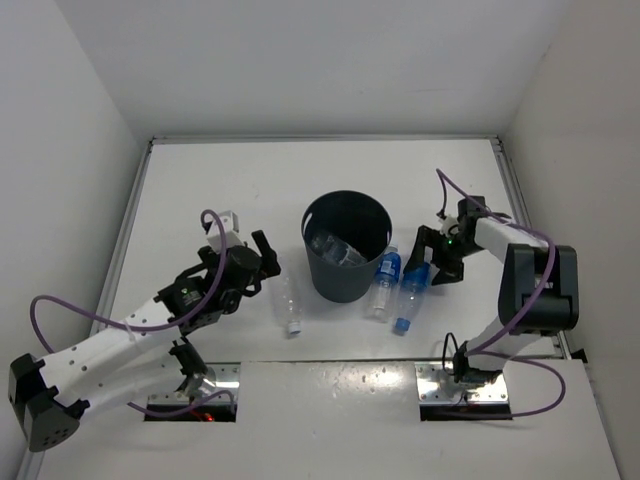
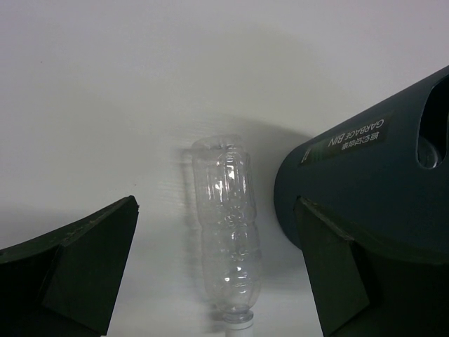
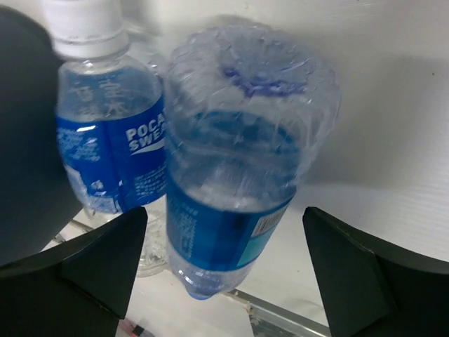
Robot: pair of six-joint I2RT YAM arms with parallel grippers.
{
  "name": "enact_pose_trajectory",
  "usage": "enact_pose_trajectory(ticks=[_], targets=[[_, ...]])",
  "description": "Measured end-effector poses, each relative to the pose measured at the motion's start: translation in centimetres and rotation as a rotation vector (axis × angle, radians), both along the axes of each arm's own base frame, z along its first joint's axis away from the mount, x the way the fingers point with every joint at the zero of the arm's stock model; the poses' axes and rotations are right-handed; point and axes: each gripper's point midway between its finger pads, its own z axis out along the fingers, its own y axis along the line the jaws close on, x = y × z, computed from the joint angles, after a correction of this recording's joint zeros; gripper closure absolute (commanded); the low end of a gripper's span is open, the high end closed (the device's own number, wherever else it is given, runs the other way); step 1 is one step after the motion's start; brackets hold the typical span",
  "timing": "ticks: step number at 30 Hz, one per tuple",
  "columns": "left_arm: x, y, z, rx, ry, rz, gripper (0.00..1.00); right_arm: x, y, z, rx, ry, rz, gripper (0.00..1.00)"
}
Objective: Put the plastic bottles in the bin
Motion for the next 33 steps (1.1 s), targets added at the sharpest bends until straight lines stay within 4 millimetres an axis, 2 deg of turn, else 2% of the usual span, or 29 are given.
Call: enact_pose_trajectory(ticks=[7,8,10,12,14,16,17,20,25,26,29,31,33], targets=[[-0.1,0.3,-0.2,-0.021,0.020,0.024,0.00,-0.3,-0.4,-2.3,0.012,0.078,-0.018,0.30],[-0.1,0.4,-0.3,-0.024,0.023,0.030,0.00,-0.3,-0.5,-2.5,0.015,0.086,-0.024,0.36],[-0.1,0.4,-0.3,-0.033,0.027,0.036,0.00,0.1,-0.9,-2.4,0.013,0.084,-0.036,0.41],[-0.1,0.3,-0.5,-0.041,0.033,0.043,0.00,1.3,-1.5,-1.8,0.003,0.054,-0.048,0.49],[-0.2,0.2,-0.8,-0.043,0.042,0.048,0.00,3.1,-2.0,-0.9,-0.013,0.006,-0.063,0.52],[-0.1,0.1,-1.0,-0.045,0.051,0.052,0.00,4.9,-2.5,0.4,-0.037,-0.051,-0.078,0.53],[-0.1,0.1,-1.2,-0.043,0.058,0.052,0.00,6.0,-2.7,1.4,-0.059,-0.088,-0.084,0.57],[-0.2,-0.1,-1.7,-0.035,0.074,0.050,0.00,9.5,-3.1,6.2,-0.142,-0.262,-0.097,0.58],[-0.2,-0.3,-2.1,-0.043,0.091,0.044,0.00,14.0,-2.8,18.6,-0.272,-0.673,-0.162,0.58],[-0.3,-0.3,-2.2,-0.045,0.094,0.046,0.00,14.5,-2.4,21.4,-0.286,-0.760,-0.177,0.58],[-0.3,-0.2,-2.5,-0.054,0.105,0.051,0.00,14.9,-0.9,27.9,-0.319,-0.952,-0.207,0.60],[-0.3,-0.2,-2.8,-0.054,0.111,0.051,0.00,14.8,1.1,31.4,-0.317,-1.062,-0.193,0.60],[-0.6,-0.1,-3.3,-0.049,0.122,0.046,0.00,14.4,3.4,34.0,-0.285,-1.143,-0.151,0.60]])
